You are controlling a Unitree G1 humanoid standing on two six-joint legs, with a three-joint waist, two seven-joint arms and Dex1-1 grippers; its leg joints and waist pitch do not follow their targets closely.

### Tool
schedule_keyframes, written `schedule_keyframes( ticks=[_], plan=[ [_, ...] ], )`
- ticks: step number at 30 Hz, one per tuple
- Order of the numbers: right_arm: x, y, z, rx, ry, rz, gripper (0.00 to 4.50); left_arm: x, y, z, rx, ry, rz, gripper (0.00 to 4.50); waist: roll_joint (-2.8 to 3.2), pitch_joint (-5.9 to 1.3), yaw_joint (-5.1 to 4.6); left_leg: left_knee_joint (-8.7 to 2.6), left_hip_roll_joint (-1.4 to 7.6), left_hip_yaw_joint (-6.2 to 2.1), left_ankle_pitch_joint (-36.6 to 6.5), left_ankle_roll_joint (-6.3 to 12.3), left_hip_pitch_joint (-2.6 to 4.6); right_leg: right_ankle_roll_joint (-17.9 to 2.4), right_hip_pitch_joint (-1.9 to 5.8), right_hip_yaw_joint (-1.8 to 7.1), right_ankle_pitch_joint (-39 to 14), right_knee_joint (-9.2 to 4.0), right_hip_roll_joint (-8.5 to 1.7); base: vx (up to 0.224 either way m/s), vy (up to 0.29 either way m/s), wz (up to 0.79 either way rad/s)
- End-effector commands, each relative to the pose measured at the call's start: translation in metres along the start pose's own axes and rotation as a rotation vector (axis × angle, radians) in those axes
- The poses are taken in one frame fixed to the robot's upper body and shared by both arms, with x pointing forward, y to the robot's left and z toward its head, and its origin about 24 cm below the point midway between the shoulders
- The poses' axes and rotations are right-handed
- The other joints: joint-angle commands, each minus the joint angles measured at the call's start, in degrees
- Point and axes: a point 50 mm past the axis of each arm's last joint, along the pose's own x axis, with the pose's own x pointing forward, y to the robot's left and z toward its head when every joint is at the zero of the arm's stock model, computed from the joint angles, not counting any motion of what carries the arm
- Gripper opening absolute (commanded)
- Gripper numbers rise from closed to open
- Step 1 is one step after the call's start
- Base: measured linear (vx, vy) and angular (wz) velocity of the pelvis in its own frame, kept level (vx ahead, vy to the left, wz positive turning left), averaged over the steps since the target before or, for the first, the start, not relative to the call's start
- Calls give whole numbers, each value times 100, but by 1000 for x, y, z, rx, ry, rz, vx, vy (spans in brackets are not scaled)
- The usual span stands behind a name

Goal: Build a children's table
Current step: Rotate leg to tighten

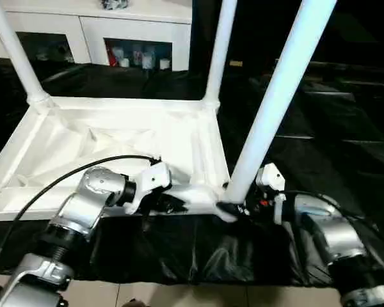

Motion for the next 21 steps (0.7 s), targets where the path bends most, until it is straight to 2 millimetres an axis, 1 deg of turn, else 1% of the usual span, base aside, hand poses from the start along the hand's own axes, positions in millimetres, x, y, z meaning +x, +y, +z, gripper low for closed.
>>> schedule_keyframes(
  ticks=[1,2,3,4,5,6,7,8,9,10,11,12,14,15,16,17,19,21],
  plan=[
    [24,16,-13,36,35,4,259,30,-9,7,-21,-25,-19,0,32,-204,-12,-444,141,-97,-2158,-49,48,-913,135,164,-2596,-488,-268,0,0,0],
    [29,14,-14,65,28,-60,259,37,-9,10,-31,-29,1,0,28,-202,-19,-446,135,-108,-2258,-80,62,-823,117,161,-2813,-515,-272,0,0,0],
    [32,13,-15,88,24,-102,259,42,-9,12,-38,-32,15,0,36,-199,-27,-451,137,-114,-2306,-91,75,-793,102,161,-2904,-532,-278,0,0,0],
    [44,10,-16,131,25,-234,259,58,-10,21,-65,-56,56,0,20,-202,-56,-463,125,-144,-2380,-142,62,-694,111,135,-3105,-548,-281,0,0,0],
    [44,10,-16,131,25,-234,259,58,-10,21,-65,-56,56,0,28,-194,-76,-471,129,-149,-2393,-168,62,-676,99,134,-3136,-555,-279,-74,21,-8],
    [48,9,-16,141,27,-272,259,63,-10,24,-75,-65,68,0,17,-194,-89,-462,113,-160,-2480,-168,65,-609,95,115,-3282,-583,-277,-52,18,-7],
    [57,7,-15,168,29,-362,259,75,-12,31,-80,-76,86,0,17,-190,-93,-459,109,-156,-2512,-157,77,-579,80,117,-3340,-603,-278,0,0,0],
    [59,7,-15,174,29,-374,259,76,-12,32,-80,-76,90,0,16,-191,-115,-448,100,-159,-2584,-149,98,-551,49,116,-3441,-626,-282,0,0,0],
    [62,6,-14,187,29,-402,259,80,-13,34,-79,-77,98,0,4,-174,-140,-443,80,-167,-2665,-116,90,-476,40,99,-3627,-657,-273,0,0,0],
    [69,7,-11,171,39,-432,259,86,-15,38,-76,-79,105,0,-20,-193,-142,-436,77,-175,-2656,-95,89,-431,55,89,-3694,-667,-284,0,0,0],
    [73,7,-9,155,46,-450,259,90,-16,40,-74,-80,110,0,9,-188,-149,-433,79,-177,-2667,-81,102,-384,31,87,-3769,-692,-286,0,0,0],
    [79,10,-5,98,49,-446,259,94,-18,43,-71,-84,108,0,19,-186,-159,-427,73,-181,-2718,-77,103,-356,19,73,-3831,-706,-287,0,0,0],
    [81,10,-3,91,40,-445,259,95,-18,43,-71,-85,110,0,16,-186,-164,-439,71,-190,-2731,-52,83,-317,34,57,-3818,-719,-287,0,0,0],
    [80,9,-1,101,18,-443,294,93,-19,42,-70,-86,106,0,-10,-200,-165,-446,78,-189,-2709,-21,75,-318,46,56,-3744,-713,-286,0,0,0],
    [79,8,-1,113,6,-442,294,91,-18,40,-69,-84,107,0,3,-208,-157,-454,80,-193,-2674,-8,67,-330,61,57,-3664,-696,-287,0,0,0],
    [77,7,-1,123,-5,-439,294,89,-17,39,-67,-82,108,0,30,-212,-154,-472,95,-189,-2621,1,54,-385,63,74,-3455,-679,-284,0,0,0],
    [73,4,-1,116,-14,-424,334,84,-16,36,-59,-76,103,0,22,-216,-158,-482,97,-180,-2588,13,32,-460,75,88,-3214,-648,-269,0,0,0],
    [65,0,0,102,-25,-399,344,77,-15,32,-53,-84,85,0,25,-224,-153,-477,103,-162,-2551,52,29,-555,75,113,-3000,-629,-271,0,0,0]
  ],
)
